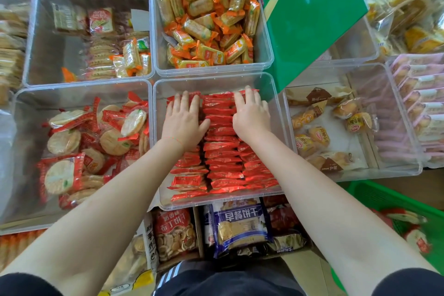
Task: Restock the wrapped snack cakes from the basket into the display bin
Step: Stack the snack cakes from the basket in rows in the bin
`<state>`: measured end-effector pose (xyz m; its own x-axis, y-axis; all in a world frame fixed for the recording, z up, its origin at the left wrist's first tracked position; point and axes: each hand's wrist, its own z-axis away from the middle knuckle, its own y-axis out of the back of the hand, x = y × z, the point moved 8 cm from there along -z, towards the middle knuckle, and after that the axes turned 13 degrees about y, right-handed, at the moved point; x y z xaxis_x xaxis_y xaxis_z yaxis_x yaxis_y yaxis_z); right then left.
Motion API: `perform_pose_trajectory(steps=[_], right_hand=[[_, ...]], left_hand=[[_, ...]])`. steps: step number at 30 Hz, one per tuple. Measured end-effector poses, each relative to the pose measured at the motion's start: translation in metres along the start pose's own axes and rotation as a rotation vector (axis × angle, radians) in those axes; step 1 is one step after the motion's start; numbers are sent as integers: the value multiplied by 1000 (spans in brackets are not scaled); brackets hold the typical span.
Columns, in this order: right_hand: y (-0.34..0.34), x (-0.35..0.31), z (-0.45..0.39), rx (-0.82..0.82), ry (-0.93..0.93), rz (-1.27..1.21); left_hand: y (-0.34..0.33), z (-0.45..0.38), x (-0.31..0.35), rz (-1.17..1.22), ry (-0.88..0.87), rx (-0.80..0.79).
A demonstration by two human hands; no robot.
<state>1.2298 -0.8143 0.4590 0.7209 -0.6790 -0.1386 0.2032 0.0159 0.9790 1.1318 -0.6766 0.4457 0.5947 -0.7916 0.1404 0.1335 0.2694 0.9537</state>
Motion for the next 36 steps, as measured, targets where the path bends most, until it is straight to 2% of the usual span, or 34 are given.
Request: perform_pose_trajectory(steps=[3,7,10,11,14,15,17,20,24,29,32,36], right_hand=[[-14,-7,7,-54,90,-77],[-31,4,8,-198,37,-52],[-20,2,2,-200,34,-54],[-12,0,3,-147,42,-81],[23,-3,27,128,64,-195],[34,0,41,215,55,-223],[49,11,74,359,13,-286],[60,45,131,520,-126,-369],[53,121,222,663,-436,-427],[16,232,350,717,-812,-445],[-27,292,424,636,-1043,-466],[-101,356,491,367,-1225,-562]], left_hand=[[-19,7,-11,-51,48,-107],[-27,4,-13,-99,48,-207],[-21,-3,-11,-100,80,-303],[-12,-3,-8,-72,79,-258],[27,13,13,73,10,86],[37,23,25,130,-27,155],[49,44,58,210,-95,185],[58,74,132,245,-237,168],[49,123,244,287,-449,111],[-33,194,382,150,-679,-150],[-100,235,444,-10,-778,-324],[-182,269,492,-257,-838,-428]])
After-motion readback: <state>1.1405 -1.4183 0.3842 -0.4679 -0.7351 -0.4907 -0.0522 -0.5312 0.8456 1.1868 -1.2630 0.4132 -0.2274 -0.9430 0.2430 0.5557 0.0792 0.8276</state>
